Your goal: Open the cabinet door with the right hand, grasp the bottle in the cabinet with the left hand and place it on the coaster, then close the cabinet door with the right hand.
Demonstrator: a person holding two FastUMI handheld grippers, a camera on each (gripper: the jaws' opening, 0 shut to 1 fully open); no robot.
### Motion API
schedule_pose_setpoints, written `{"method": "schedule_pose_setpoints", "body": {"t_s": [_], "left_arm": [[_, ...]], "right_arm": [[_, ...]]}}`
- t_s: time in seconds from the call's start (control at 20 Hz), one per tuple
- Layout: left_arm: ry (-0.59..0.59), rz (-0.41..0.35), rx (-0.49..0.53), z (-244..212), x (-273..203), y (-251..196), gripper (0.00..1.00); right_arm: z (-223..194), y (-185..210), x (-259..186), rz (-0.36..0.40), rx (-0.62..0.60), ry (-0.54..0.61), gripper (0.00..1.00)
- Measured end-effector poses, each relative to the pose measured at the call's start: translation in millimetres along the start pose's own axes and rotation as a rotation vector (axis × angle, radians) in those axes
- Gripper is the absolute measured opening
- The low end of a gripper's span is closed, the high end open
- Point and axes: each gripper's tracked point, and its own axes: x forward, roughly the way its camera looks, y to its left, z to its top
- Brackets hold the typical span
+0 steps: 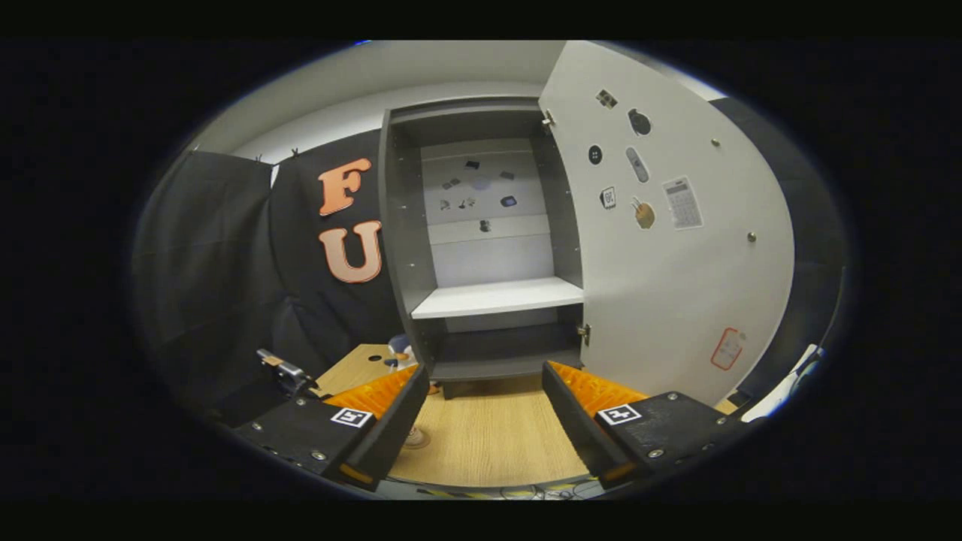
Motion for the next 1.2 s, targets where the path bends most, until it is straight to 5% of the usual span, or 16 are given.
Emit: {"method": "schedule_pose_setpoints", "body": {"t_s": [0.35, 0.8, 1.2], "left_arm": [[0.008, 0.062, -0.039, 62.3, -22.1, -2.6, 0.96], [-0.02, 0.222, -0.054, 156.3, -73.0, 7.6, 0.96], [-0.028, 0.244, -0.051, 198.2, -98.8, 2.3, 0.95]], "right_arm": [[32.7, -29.0, -3.4, -0.005, -0.055, -0.047, 0.93], [71.3, -33.9, -15.7, 0.089, -0.198, -0.12, 0.93], [89.0, -55.2, -35.6, 0.058, -0.212, -0.152, 0.93]]}}
